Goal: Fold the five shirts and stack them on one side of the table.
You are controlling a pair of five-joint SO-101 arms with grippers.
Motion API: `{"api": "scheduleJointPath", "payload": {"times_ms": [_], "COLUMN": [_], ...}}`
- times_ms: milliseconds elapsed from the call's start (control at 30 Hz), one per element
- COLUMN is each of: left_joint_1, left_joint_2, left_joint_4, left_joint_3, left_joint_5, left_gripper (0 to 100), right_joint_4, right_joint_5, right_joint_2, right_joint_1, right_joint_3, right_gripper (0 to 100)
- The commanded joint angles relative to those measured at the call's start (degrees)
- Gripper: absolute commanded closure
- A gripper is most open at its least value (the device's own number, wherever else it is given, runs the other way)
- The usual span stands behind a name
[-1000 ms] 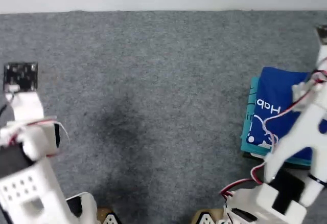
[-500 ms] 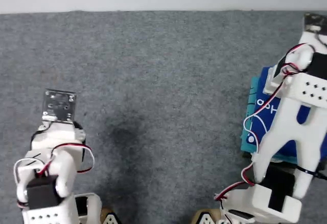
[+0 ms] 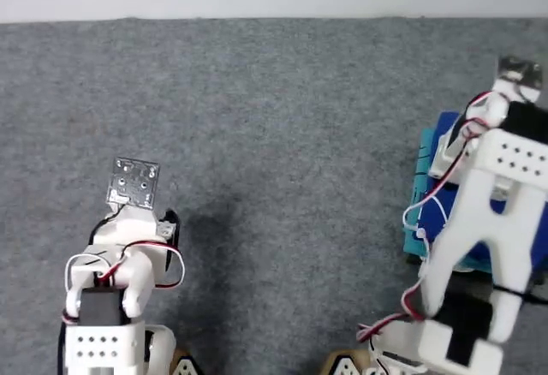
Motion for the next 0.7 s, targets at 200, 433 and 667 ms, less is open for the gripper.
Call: {"api": "scheduleJointPath", "payload": {"times_ms": [200,433,667], "left_joint_1": [0.6,0.6,0.6], "left_joint_2": [-0.5,-0.5,-0.5], "left_joint_4": [-6.7,-6.7,-9.1], "left_joint_3": [5.9,6.5,10.5], "left_joint_5": [1.2,1.1,1.1], "left_gripper": [89,99,99], "right_joint_4": [-9.2,-18.4,-21.3], "right_joint_5": [-0.6,-0.8,-0.6], "right_joint_2": [-20.9,-39.6,-55.1], "right_joint_1": [-8.3,-12.1,-12.6], "right_joint_3": [22.5,41.5,56.7], "right_gripper": [98.8,98.8,98.8]}}
